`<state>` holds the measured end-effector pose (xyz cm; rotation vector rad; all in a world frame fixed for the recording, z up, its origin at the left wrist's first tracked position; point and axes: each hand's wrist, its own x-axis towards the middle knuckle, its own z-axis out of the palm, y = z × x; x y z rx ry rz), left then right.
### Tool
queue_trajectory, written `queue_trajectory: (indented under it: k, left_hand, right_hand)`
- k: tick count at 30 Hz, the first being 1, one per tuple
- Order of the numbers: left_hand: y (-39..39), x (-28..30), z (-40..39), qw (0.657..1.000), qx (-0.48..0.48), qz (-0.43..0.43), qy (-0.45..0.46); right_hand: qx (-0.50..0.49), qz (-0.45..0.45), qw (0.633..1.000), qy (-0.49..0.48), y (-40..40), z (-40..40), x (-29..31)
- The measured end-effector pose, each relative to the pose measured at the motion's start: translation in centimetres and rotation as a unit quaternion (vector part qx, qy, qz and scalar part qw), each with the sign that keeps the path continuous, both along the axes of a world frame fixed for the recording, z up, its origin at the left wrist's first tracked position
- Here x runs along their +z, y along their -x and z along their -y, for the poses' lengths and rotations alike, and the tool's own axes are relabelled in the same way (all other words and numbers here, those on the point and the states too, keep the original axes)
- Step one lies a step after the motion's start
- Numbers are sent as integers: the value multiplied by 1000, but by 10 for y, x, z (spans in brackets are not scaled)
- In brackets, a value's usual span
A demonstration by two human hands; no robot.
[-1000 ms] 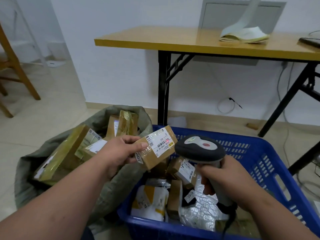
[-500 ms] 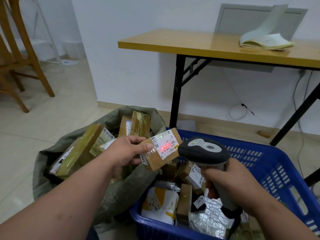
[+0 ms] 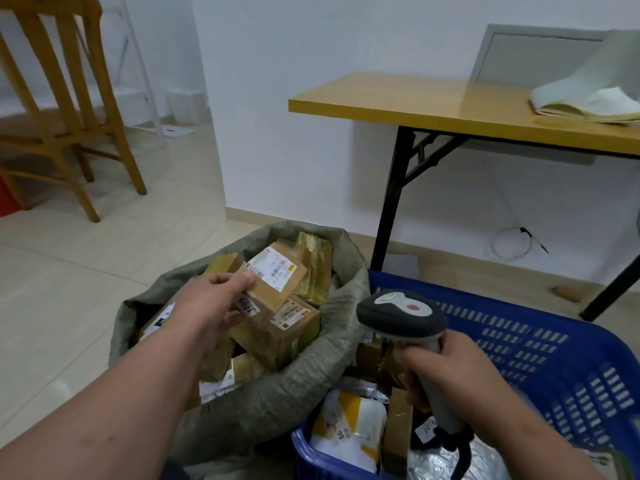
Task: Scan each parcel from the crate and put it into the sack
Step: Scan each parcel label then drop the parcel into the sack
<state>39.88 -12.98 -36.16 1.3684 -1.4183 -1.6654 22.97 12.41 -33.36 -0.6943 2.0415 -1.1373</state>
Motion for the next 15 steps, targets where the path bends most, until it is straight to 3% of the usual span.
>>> queue_trajectory:
  k: [5, 10, 12, 15]
  left_hand:
    - [6, -6, 17, 996, 74, -25, -46]
    - [26, -2, 19, 988, 24, -107, -109]
    - [27, -8, 17, 995, -21, -58, -82]
    - [27, -11, 14, 995, -47, 77, 48]
  right_hand:
    - [7, 13, 1000, -21, -4, 23, -8]
    - [5, 8, 1000, -18, -3, 37, -19]
    - [5, 10, 1000, -17, -2, 38, -22]
    - [-5, 14, 1000, -12, -2, 37, -23]
